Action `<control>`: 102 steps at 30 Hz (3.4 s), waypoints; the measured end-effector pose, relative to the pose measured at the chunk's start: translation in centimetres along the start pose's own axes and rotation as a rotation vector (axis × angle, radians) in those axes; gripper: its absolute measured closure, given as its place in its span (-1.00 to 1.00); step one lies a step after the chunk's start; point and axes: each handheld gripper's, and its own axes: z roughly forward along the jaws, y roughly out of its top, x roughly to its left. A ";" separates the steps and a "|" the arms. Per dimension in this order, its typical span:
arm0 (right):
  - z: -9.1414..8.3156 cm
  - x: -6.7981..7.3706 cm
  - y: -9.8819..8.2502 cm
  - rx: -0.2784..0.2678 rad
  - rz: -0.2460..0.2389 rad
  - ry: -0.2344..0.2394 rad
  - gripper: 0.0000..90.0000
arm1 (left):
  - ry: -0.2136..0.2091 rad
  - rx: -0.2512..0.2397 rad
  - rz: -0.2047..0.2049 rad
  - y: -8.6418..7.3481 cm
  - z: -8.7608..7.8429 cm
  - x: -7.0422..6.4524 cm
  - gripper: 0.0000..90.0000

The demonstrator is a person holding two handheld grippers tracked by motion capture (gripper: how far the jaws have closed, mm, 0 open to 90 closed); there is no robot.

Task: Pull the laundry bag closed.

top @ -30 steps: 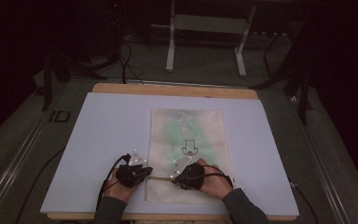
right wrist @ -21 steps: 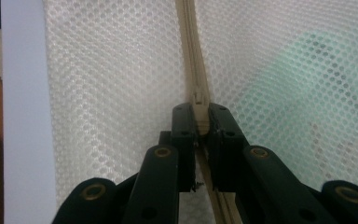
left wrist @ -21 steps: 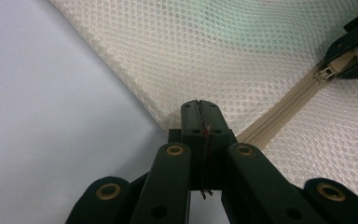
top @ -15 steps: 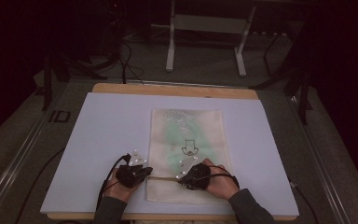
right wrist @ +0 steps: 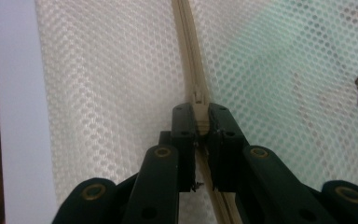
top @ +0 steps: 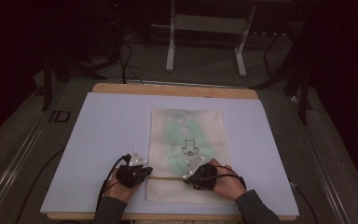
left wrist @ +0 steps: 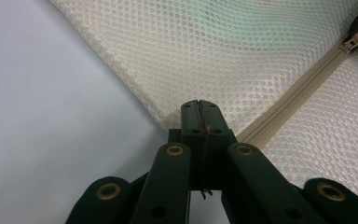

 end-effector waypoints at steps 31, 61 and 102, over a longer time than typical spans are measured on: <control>-1.7 -0.7 -2.3 0.032 0.020 -0.002 0.83 | -0.012 0.001 -0.012 0.0 0.0 0.1 0.99; -3.8 -1.1 -5.5 0.057 0.061 -0.024 0.83 | -0.014 0.006 -0.012 0.1 0.0 0.2 0.99; -7.1 -1.5 -9.2 0.037 0.131 -0.072 0.83 | -0.012 0.009 -0.012 0.1 0.0 0.2 0.99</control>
